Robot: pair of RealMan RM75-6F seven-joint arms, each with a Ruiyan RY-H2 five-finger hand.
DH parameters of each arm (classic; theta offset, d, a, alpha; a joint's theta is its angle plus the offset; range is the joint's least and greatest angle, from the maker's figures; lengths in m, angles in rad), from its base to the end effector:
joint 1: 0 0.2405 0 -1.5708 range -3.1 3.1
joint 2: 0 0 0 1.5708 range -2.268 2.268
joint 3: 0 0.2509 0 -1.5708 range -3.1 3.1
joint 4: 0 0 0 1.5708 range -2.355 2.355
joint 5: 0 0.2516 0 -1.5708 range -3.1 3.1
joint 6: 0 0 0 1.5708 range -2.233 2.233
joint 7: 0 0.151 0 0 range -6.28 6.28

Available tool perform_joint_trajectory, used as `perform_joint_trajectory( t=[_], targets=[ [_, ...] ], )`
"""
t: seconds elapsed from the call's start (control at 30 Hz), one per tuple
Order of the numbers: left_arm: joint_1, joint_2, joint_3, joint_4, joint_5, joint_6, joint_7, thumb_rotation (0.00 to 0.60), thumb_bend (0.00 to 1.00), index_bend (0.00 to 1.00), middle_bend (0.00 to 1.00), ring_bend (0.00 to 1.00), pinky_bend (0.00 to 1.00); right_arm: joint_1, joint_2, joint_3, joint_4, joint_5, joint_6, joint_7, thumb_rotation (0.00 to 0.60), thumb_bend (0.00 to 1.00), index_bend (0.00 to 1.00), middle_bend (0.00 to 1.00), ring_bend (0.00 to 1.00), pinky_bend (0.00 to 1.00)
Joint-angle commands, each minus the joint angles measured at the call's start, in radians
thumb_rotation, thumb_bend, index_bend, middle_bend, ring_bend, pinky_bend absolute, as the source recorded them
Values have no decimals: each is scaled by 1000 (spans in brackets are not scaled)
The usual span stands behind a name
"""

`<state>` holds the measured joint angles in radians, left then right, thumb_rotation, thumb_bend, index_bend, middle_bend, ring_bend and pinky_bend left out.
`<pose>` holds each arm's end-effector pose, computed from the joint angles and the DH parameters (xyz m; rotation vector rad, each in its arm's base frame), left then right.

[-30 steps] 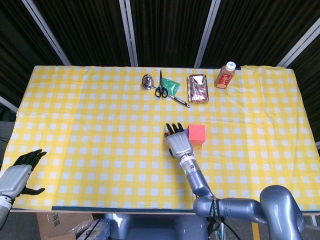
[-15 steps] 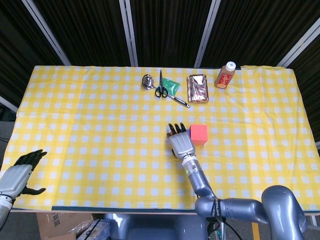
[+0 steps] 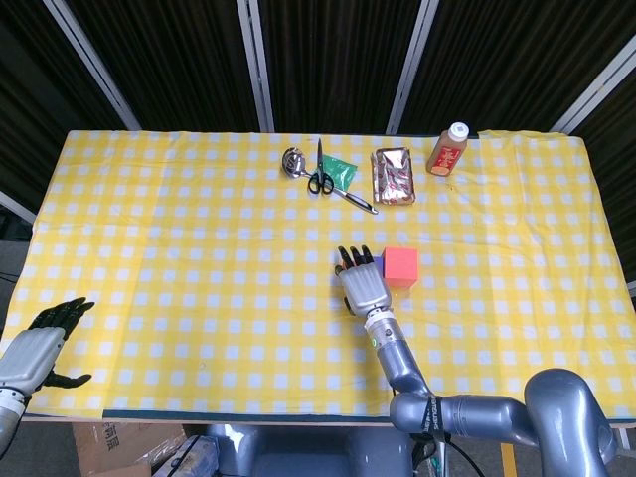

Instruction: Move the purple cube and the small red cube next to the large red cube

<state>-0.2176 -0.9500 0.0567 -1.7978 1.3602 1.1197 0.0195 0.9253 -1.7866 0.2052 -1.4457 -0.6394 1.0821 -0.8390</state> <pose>-0.3230 0.1890 0.0985 -1.5834 -1.2230 -0.6095 -0.0848 -0.3459 -0.1220 1.8579 -0.9037 0.6551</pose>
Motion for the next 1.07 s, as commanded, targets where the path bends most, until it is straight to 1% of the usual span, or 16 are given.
perform_joint_trajectory(
  t=[0.03, 0.17, 0.27, 0.33, 0.43, 0.57, 0.63, 0.67, 0.73, 0.8, 0.87, 0.9, 0.93, 0.97, 1.07],
  targets=[
    [1, -1, -1, -1, 2, 3, -3, 600, 47, 0, 0, 0, 68, -2, 6, 2, -22, -6, 0, 8, 600, 468, 323, 0, 0, 0],
    [5, -4, -2, 6, 10, 15, -16, 600, 47, 0, 0, 0, 68, -13, 30, 14, -88, -28, 16, 35, 600, 468, 278, 0, 0, 0],
    [7, -4, -2, 8, 13, 18, -21, 600, 46, 0, 0, 0, 68, -40, 73, 20, -162, -74, 54, 74, 600, 468, 236, 0, 0, 0],
    [12, -7, -5, 11, 22, 33, -29, 600, 47, 0, 0, 0, 68, -76, 126, 15, -231, -118, 95, 111, 600, 468, 214, 0, 0, 0],
    [22, -16, -10, 21, 42, 66, -48, 600, 47, 0, 0, 0, 68, -145, 226, -11, -331, -185, 162, 161, 600, 468, 188, 0, 0, 0],
    [40, -37, -19, 45, 80, 125, -82, 600, 47, 0, 0, 0, 68, -277, 397, -86, -449, -311, 269, 265, 600, 468, 134, 0, 0, 0],
    [50, -51, -22, 62, 105, 160, -93, 600, 47, 0, 0, 0, 68, -364, 480, -141, -488, -404, 336, 359, 600, 468, 101, 0, 0, 0],
    [53, -56, -22, 69, 113, 170, -94, 600, 47, 0, 0, 0, 68, -396, 508, -164, -495, -434, 360, 392, 600, 469, 72, 0, 0, 0],
    [61, -73, -21, 89, 137, 198, -84, 600, 47, 0, 0, 0, 68, -483, 576, -235, -503, -511, 412, 483, 600, 469, 28, 0, 0, 0],
    [65, -83, -20, 100, 149, 211, -74, 600, 47, 0, 0, 0, 68, -537, 615, -281, -499, -548, 437, 542, 600, 469, 4, 0, 0, 0],
    [69, -94, -19, 110, 159, 224, -58, 600, 47, 0, 0, 0, 68, -597, 653, -332, -492, -571, 460, 604, 600, 468, 2, 0, 0, 0],
    [73, -103, -20, 117, 165, 236, -45, 600, 47, 0, 0, 0, 68, -634, 674, -366, -481, -596, 473, 648, 600, 468, 1, 0, 0, 0],
    [76, -111, -22, 123, 169, 247, -35, 600, 46, 0, 0, 0, 68, -660, 688, -388, -468, -624, 481, 683, 600, 468, 0, 0, 0, 0],
    [79, -118, -25, 128, 172, 258, -27, 600, 46, 0, 0, 0, 68, -682, 697, -405, -450, -650, 491, 709, 600, 468, 0, 0, 0, 0],
    [88, -134, -30, 132, 179, 284, -10, 600, 47, 0, 0, 0, 68, -730, 698, -427, -387, -708, 523, 742, 600, 468, 0, 0, 0, 0]
  ],
)
